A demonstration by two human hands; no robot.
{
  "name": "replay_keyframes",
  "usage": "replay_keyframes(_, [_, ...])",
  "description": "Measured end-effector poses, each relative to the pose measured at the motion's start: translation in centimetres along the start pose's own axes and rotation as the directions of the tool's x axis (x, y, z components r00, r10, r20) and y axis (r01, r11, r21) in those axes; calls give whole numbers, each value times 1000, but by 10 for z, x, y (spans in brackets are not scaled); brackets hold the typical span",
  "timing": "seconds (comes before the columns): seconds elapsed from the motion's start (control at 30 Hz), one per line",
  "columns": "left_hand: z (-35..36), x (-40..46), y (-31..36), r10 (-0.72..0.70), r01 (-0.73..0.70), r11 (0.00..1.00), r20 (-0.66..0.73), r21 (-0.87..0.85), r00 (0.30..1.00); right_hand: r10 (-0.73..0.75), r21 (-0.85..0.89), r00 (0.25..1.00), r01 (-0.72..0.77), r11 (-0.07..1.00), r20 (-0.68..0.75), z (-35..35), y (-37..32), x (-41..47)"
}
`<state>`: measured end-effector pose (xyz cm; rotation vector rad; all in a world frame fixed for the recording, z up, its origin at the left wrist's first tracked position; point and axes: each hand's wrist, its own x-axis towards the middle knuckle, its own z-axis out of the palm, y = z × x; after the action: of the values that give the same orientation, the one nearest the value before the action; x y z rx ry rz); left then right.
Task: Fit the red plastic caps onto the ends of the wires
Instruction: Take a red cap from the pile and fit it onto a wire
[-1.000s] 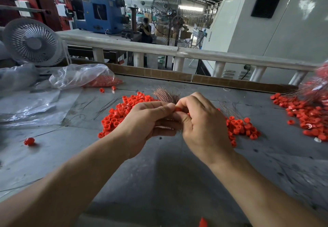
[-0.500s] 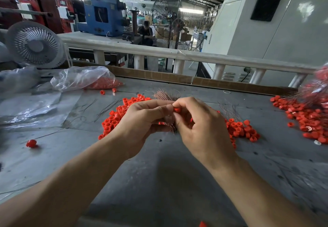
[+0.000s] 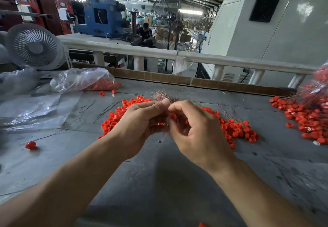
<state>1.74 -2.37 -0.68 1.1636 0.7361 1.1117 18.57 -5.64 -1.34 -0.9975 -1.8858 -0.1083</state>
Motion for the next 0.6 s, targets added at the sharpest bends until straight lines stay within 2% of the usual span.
replay_keyframes(0.2, [1, 0, 1, 67, -66, 998, -93, 17, 993, -6, 38, 999, 4, 999, 44, 1, 2, 0])
replay_keyframes(0.3, [2, -1, 1, 93, -75, 991, -166, 113, 982, -5, 45, 997, 2, 999, 73, 2, 2, 1])
replay_keyframes(0.4, [-1, 0, 0, 134, -95, 972, -170, 217, 976, -9, 47, 992, 3, 999, 124, 3, 3, 0])
replay_keyframes(0.6, [-4, 3, -4, 222, -143, 927, -202, 346, 954, 14, -77, 993, -6, 997, 116, 1, 6, 0])
